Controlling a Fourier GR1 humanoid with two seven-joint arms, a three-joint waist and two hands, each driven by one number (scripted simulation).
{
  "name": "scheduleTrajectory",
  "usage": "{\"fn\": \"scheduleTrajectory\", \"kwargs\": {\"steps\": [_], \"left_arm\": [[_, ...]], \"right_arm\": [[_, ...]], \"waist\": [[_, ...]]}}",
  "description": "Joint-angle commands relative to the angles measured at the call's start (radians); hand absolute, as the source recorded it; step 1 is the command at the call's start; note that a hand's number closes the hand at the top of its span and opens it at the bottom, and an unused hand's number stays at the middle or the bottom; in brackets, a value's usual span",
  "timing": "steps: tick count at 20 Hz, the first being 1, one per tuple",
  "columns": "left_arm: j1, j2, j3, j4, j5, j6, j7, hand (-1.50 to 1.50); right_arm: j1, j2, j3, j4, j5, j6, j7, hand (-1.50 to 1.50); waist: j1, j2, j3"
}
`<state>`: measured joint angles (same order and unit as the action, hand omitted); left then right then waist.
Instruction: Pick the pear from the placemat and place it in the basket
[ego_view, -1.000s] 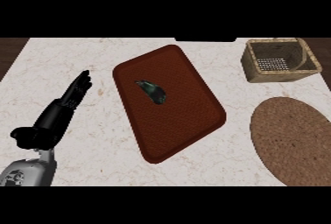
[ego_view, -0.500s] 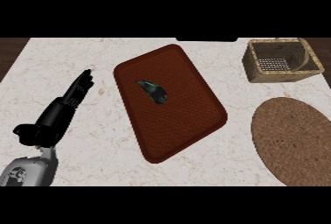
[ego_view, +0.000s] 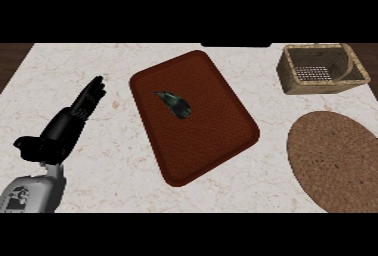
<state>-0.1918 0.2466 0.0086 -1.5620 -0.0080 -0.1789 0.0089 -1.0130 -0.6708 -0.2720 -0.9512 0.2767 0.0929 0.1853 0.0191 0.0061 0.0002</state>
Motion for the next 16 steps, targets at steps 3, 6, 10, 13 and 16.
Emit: {"fn": "scheduleTrajectory", "kwargs": {"steps": [3, 6, 10, 13, 16], "left_arm": [[0.021, -0.018, -0.016, -0.037, -0.006, -0.006, 0.012, 0.0], [-0.023, -0.014, 0.011, 0.066, -0.023, -0.005, -0.04, 0.0], [0.009, -0.035, -0.021, -0.043, -0.018, 0.002, 0.024, 0.0], [0.022, -0.012, 0.008, -0.017, 0.001, -0.033, 0.002, 0.0], [0.032, -0.032, -0.002, -0.026, -0.013, -0.016, -0.014, 0.0]], "right_arm": [[-0.011, -0.039, -0.041, 0.225, 0.048, -0.089, -0.248, 1.5], [-0.037, -0.01, -0.019, 0.295, 0.077, -0.127, -0.313, 1.5], [-0.092, -0.006, -0.117, 0.389, 0.024, -0.223, -0.306, 1.5], [-0.095, 0.015, -0.1, 0.44, 0.044, -0.255, -0.379, -1.5], [-0.142, -0.051, -0.1, 0.527, 0.059, -0.202, -0.458, -1.5]], "waist": [[0.01, 0.003, 0.001], [0.002, 0.003, 0.0], [0.019, 0.004, 0.001], [0.009, 0.002, 0.0], [0.018, 0.006, 0.001]]}}
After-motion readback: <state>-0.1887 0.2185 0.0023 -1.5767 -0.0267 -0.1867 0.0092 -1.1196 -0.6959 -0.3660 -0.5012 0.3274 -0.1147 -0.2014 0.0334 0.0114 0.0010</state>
